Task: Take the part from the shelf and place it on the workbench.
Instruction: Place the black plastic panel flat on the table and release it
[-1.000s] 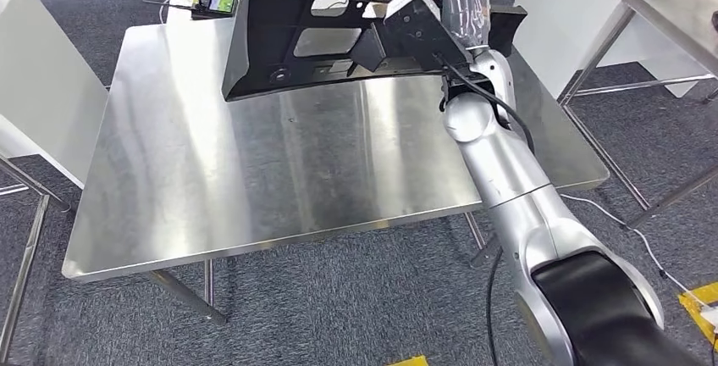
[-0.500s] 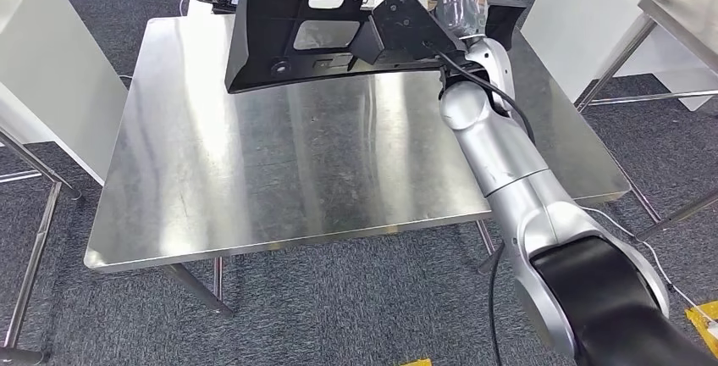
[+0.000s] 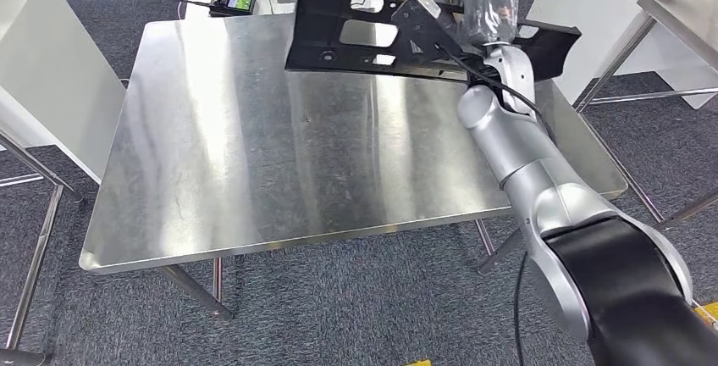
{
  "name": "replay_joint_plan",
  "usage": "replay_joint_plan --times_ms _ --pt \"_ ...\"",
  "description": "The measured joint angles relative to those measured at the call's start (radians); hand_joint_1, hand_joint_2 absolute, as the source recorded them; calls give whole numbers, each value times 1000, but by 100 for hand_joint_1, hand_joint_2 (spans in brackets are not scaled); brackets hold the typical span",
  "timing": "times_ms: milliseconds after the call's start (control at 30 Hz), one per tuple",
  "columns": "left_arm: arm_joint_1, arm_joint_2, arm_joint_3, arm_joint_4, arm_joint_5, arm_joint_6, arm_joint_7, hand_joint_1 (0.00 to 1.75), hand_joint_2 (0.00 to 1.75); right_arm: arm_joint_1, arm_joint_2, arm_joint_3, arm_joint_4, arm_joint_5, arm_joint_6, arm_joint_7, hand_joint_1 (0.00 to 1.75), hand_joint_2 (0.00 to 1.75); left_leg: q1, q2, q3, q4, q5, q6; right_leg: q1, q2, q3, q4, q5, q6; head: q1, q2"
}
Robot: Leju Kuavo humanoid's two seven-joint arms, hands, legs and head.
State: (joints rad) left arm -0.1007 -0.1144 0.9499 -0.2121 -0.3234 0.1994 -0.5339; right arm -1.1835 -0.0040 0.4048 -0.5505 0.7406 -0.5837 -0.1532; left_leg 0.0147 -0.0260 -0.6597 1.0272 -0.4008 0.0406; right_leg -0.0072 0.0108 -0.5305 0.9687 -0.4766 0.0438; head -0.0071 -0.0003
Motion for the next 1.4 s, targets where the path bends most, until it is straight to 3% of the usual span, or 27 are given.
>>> replay_joint_plan --times_ms 200,400,733,933,1400 --pt "-4 0 0 0 -12 -33 16 0 175 17 -49 -1 140 106 -37 107 175 175 1 3 1 0 -1 -1 1 1 1 0 0 1 0 0" --pt "-10 4 0 0 -27 -34 16 0 175 115 -74 1 208 182 -45 217 175 175 2 3 2 0 -1 -1 3 1 1 0 0 1 0 0" --pt "-13 9 0 0 -45 -34 17 0 175 236 -102 -14 247 193 -76 258 175 175 3 4 2 -1 -1 -1 4 2 1 0 0 0 0 0" --pt "-12 12 0 0 -44 -35 15 0 175 249 -104 -27 250 195 -79 258 175 175 4 4 8 -1 -4 -5 4 1 -3 0 -4 1 0 0" --pt "-8 14 8 0 -43 -43 14 0 175 237 -79 -91 250 186 25 260 175 175 4 5 16 -1 -5 -5 5 2 5 0 -4 1 0 0"
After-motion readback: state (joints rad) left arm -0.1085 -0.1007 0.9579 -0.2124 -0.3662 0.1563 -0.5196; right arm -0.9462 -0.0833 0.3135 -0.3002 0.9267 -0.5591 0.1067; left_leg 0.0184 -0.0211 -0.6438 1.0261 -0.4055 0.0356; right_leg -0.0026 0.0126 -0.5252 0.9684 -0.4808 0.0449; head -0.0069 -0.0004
